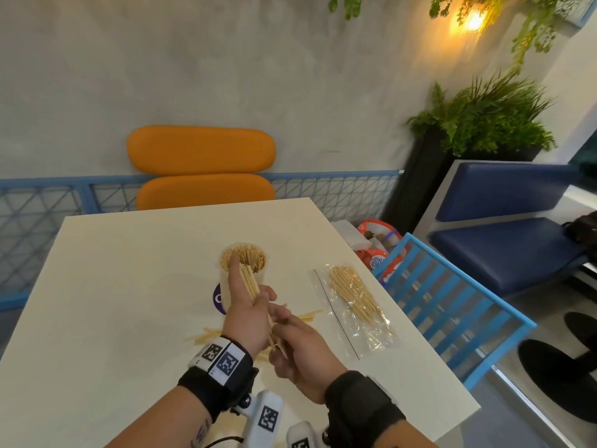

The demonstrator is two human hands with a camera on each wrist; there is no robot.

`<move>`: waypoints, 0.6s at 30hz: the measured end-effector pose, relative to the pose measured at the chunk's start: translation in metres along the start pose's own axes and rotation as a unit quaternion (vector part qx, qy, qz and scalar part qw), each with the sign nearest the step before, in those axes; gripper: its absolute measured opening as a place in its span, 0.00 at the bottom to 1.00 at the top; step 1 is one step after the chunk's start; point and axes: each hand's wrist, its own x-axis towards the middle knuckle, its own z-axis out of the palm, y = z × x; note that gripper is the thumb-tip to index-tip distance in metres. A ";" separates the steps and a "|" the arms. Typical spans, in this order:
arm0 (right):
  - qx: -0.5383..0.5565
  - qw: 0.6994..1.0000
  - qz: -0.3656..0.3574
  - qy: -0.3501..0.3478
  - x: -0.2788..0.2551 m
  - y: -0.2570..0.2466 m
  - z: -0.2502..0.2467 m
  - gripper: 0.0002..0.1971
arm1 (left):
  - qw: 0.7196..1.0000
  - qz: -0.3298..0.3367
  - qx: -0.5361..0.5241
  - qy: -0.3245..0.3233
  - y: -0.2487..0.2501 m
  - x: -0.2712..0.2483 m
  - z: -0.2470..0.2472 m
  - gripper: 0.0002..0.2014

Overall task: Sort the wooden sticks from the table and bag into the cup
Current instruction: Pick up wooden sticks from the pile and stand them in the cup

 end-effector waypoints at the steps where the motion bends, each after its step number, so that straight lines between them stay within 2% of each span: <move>1: -0.013 1.000 -0.007 0.007 0.000 0.000 -0.001 0.13 | 1.000 0.006 -0.006 -0.003 -0.002 0.000 0.002 0.38; 5: -0.061 0.997 -0.030 0.032 -0.002 0.003 -0.005 0.12 | 0.999 0.034 0.032 0.014 -0.006 0.003 0.009 0.34; 9: -0.061 0.997 -0.013 0.039 -0.003 0.005 -0.009 0.14 | 0.999 0.011 0.026 0.037 0.000 0.009 0.010 0.34; 14: -0.049 0.997 -0.034 0.044 0.002 -0.001 -0.008 0.13 | 0.995 0.048 0.084 0.003 -0.005 0.008 0.014 0.17; 18: -0.099 0.991 -0.068 0.055 0.003 -0.001 -0.014 0.13 | 0.993 0.058 0.103 -0.030 -0.008 0.012 0.014 0.19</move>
